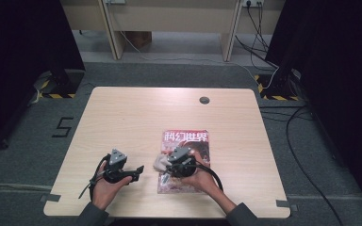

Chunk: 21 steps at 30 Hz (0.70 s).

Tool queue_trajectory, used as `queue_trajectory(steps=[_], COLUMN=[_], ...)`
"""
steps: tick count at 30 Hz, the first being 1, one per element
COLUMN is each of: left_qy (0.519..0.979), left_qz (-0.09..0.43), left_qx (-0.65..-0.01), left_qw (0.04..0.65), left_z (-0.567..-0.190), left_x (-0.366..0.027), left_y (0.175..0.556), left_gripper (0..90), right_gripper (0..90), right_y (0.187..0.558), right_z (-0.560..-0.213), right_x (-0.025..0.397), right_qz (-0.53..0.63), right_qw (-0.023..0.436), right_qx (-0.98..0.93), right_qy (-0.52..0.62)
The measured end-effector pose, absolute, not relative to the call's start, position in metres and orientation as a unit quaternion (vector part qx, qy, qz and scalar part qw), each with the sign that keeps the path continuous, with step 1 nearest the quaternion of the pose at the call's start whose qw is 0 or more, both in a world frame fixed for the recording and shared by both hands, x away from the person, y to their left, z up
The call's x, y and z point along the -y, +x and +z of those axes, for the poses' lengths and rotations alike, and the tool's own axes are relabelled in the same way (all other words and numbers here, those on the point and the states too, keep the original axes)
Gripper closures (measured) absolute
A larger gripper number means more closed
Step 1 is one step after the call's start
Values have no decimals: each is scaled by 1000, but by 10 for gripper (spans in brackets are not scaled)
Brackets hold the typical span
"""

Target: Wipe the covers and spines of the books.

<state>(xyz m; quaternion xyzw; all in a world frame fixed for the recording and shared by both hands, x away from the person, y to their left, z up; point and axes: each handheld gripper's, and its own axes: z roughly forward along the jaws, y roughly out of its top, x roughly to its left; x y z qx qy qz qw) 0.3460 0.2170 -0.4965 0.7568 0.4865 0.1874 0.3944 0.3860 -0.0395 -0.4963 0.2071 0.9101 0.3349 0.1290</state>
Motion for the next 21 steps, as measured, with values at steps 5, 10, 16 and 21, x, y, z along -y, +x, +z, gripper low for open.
queue_trajectory(steps=[5,10,16,21], left_qy=[751,752,755,756], left_qz=[193,194,193,194], left_qx=[-489,-491,-489,-487], left_qw=[398,396,392,391], left_z=[-496,-496,-496,-496], left_x=[-218,-219,-218,-217], left_y=[346,346,345,345], left_gripper=[196,196,196,196], right_gripper=[722,721,721,720], right_y=[360,337,322,321], right_z=[-496,-497,-498,-498], right_x=[41,42,43,46], right_qz=[334,341,348,351], right_qw=[131,113,103,92], right_qx=[-914,-916,-918,-918], right_qy=[186,176,160,161])
